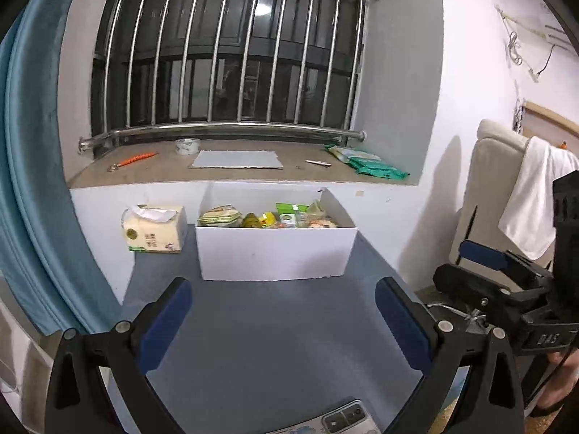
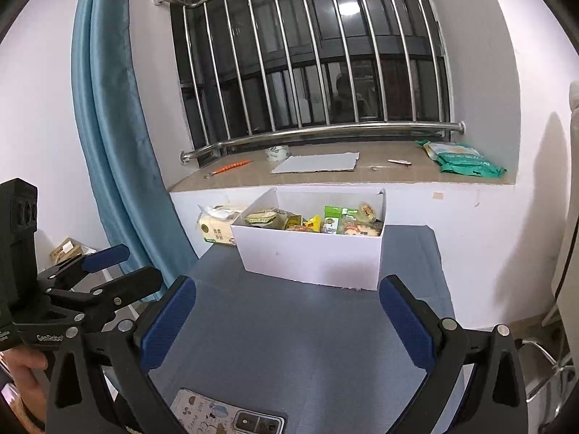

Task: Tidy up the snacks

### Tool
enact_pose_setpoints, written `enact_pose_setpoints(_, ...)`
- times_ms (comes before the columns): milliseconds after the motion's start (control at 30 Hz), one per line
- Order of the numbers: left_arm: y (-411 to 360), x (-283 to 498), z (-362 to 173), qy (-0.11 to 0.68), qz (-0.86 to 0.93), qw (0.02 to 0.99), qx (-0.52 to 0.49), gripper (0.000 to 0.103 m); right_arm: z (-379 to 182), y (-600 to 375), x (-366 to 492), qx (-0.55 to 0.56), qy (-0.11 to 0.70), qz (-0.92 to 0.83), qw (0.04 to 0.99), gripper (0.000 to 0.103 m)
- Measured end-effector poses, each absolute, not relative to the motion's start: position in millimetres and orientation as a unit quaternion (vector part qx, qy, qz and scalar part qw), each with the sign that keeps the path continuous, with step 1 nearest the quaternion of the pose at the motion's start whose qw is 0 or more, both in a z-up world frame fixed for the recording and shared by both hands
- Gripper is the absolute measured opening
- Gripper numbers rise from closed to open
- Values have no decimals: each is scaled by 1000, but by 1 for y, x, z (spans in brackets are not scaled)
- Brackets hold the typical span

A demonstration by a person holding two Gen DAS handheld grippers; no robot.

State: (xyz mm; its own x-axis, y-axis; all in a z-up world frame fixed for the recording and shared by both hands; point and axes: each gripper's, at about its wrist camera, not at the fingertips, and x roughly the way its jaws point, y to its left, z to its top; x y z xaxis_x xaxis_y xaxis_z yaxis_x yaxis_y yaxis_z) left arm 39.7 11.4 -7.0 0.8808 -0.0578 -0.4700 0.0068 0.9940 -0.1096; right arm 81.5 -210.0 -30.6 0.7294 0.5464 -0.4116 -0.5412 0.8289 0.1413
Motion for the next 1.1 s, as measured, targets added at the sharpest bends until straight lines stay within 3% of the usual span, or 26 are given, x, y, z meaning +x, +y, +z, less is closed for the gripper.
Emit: enact_pose_setpoints(1100, 11, 40, -7, 243, -13, 969, -47, 103, -34, -207, 78, 12, 231, 297, 927, 103)
